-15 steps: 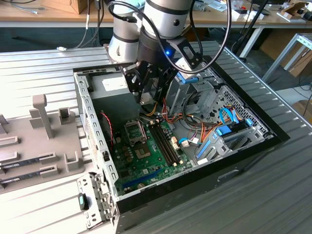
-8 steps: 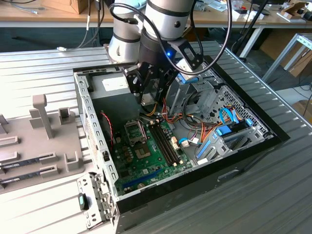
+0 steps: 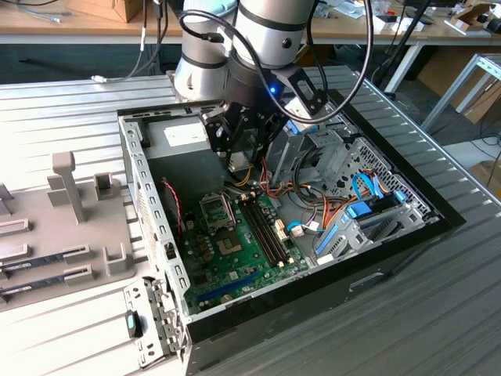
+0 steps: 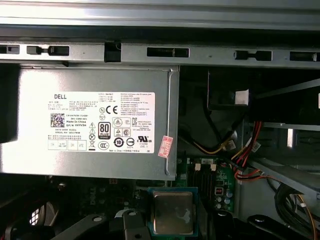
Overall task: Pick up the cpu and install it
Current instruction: 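Pick up the cpu and move it towards the insertion slot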
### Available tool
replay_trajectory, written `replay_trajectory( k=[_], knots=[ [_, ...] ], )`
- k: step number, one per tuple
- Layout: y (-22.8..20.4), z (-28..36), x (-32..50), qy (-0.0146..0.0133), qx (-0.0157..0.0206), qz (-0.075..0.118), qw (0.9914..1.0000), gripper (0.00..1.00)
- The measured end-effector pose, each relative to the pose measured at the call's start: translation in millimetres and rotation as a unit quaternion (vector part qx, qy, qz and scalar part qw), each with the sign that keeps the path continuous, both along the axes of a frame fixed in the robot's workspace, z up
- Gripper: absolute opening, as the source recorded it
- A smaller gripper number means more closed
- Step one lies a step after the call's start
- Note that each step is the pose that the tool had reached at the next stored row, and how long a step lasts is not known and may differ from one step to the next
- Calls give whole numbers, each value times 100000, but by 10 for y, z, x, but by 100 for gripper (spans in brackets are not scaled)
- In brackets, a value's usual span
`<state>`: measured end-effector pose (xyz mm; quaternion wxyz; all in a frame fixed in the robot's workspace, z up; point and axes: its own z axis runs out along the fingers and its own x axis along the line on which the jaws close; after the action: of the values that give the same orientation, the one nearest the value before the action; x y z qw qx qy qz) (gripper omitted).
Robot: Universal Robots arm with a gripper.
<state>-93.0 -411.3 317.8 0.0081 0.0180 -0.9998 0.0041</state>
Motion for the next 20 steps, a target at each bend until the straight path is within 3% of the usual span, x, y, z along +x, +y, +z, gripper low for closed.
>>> replay_trajectory(
  k=[10,20],
  knots=[
    [-169,-53,0,-2,2,-4,100000,47],
    [-308,-92,0,-4,8,-3,100000,47]
  ],
)
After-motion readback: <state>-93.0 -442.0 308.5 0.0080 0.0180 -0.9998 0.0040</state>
